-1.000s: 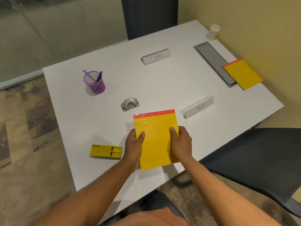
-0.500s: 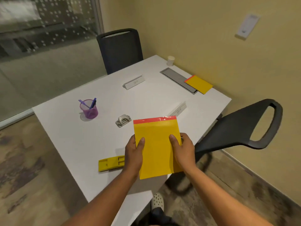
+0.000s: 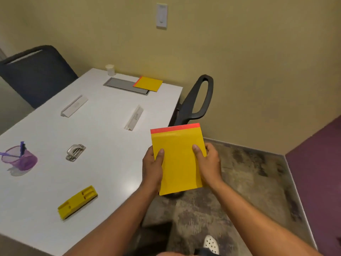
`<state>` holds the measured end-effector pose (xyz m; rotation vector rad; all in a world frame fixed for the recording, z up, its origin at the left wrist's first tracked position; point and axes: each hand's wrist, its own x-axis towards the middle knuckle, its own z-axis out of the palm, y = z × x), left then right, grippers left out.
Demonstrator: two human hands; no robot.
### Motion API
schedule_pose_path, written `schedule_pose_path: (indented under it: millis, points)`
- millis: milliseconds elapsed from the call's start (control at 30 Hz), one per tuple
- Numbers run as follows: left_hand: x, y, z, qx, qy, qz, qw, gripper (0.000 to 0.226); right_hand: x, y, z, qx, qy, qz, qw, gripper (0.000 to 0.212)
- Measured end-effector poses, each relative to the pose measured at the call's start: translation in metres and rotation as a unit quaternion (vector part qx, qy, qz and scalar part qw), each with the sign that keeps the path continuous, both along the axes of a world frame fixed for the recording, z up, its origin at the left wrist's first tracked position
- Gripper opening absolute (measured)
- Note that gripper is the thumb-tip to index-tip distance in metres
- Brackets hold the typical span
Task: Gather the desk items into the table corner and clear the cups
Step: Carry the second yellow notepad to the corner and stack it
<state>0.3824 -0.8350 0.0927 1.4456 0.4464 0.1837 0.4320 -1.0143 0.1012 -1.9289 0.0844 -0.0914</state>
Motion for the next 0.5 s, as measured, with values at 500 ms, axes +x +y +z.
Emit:
schedule_pose_path:
  millis: [500]
  points:
    - [0.108,-0.307,-0.009,-0.002,0.005,-0.131,0.991,0.022,0.061,-0.316,-0.024,0.006,-0.006,-0.127,0.992,0.028]
